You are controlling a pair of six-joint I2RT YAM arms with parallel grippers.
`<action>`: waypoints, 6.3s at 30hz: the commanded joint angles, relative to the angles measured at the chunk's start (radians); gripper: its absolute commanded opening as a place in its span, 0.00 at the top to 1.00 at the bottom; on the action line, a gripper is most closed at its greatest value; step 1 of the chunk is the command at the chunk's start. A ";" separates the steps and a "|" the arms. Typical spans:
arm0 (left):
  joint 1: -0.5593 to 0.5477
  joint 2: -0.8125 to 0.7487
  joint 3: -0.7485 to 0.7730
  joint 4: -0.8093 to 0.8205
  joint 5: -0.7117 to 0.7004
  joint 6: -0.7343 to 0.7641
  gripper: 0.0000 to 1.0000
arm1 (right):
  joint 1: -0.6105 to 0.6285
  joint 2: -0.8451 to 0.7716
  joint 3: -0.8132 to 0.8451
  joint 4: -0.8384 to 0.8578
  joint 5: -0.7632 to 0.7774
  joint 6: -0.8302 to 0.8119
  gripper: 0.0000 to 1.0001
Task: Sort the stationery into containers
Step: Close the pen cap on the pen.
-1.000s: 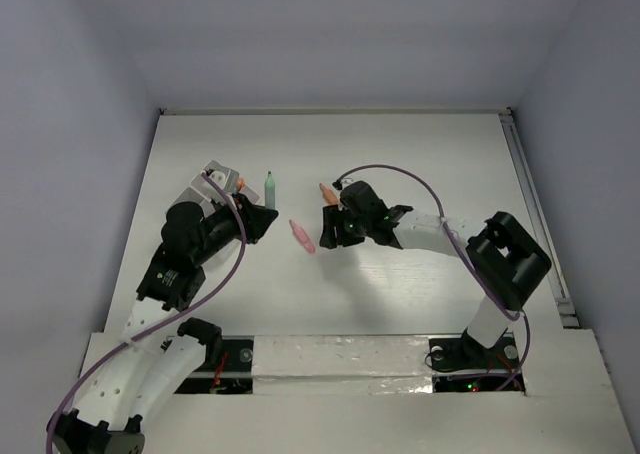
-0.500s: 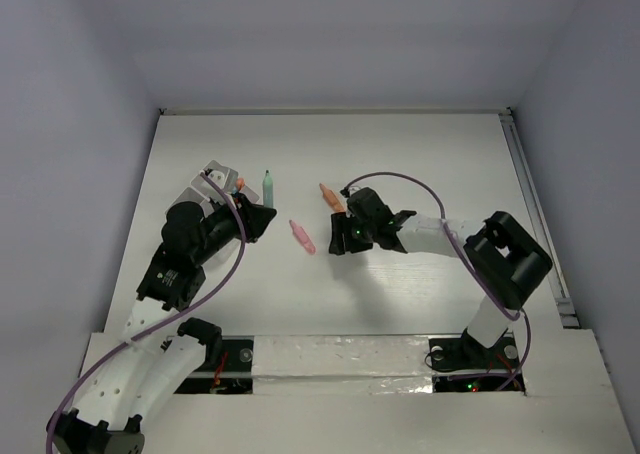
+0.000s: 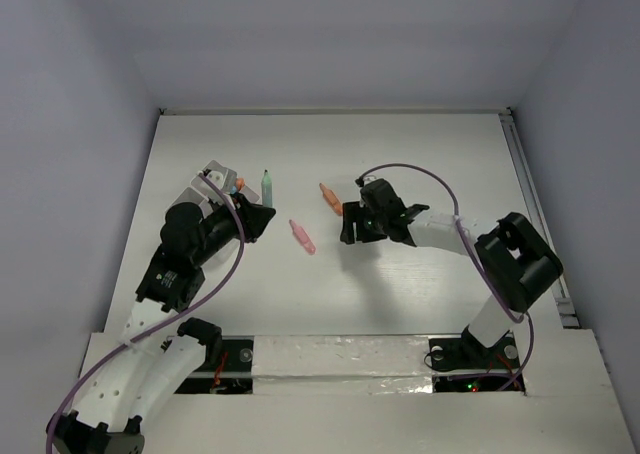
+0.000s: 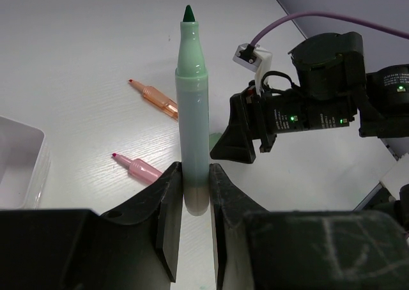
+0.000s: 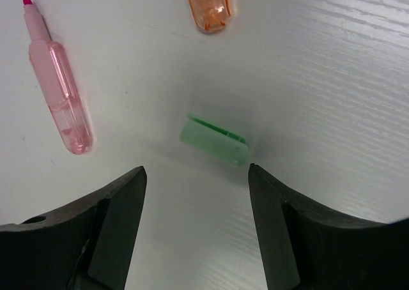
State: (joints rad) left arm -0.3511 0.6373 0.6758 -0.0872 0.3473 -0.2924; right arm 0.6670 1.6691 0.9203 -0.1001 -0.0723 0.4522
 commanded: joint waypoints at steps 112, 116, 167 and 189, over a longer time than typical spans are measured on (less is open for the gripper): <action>0.024 -0.051 -0.071 0.294 0.495 -0.154 1.00 | 0.057 -0.207 0.285 0.687 -0.326 0.212 1.00; 0.024 -0.037 -0.097 0.401 0.558 -0.230 1.00 | 0.057 -0.198 0.285 0.822 -0.357 0.307 1.00; 0.024 -0.036 -0.091 0.636 0.516 -0.401 1.00 | 0.077 -0.036 0.239 1.330 -0.692 0.729 1.00; 0.024 -0.050 0.020 0.793 0.437 -0.384 1.00 | 0.123 0.061 0.264 1.537 -0.741 0.879 1.00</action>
State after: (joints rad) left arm -0.3321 0.6098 0.5789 0.5068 0.8555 -0.7208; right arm 0.7570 1.7058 1.1824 1.3476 -0.7216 1.3109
